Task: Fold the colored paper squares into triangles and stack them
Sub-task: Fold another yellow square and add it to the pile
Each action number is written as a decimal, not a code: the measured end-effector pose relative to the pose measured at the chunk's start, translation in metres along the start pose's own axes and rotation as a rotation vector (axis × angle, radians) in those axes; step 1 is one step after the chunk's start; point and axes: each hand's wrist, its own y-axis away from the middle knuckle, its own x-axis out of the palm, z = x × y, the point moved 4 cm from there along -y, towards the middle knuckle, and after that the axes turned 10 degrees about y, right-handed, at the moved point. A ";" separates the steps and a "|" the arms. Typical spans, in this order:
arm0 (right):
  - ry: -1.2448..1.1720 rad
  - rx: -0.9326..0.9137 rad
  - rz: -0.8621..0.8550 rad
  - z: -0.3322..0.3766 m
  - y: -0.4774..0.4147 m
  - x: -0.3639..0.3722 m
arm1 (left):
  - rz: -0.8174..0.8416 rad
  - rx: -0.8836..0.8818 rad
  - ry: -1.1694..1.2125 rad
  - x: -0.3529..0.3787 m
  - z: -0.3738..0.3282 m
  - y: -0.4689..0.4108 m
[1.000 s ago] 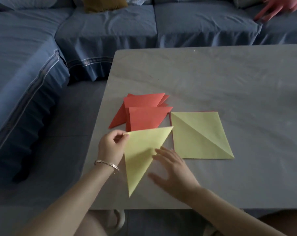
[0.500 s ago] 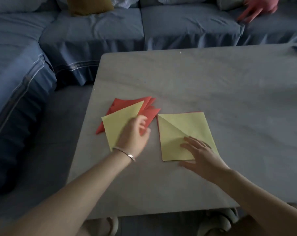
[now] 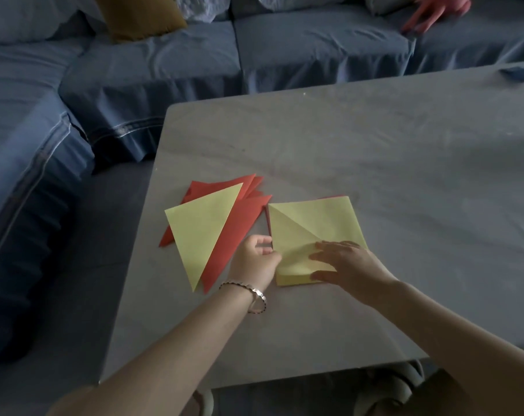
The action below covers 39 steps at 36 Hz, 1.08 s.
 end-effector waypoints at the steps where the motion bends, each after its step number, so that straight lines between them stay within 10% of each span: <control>1: -0.009 0.010 0.007 -0.001 -0.001 -0.001 | -0.009 0.005 0.009 -0.001 0.000 0.000; 11: -0.222 0.233 -0.189 -0.002 0.014 -0.013 | -0.105 -0.019 0.187 -0.021 -0.003 -0.004; 22: -0.365 -0.175 -0.052 0.014 0.036 -0.029 | -0.041 -0.317 0.458 -0.050 0.006 -0.012; 30: -0.450 -0.147 0.002 0.021 0.031 -0.035 | 0.259 -0.249 -0.123 -0.049 0.013 -0.021; 39: -0.624 0.006 0.052 0.015 0.033 -0.032 | 0.201 -0.047 -0.339 -0.033 0.014 -0.027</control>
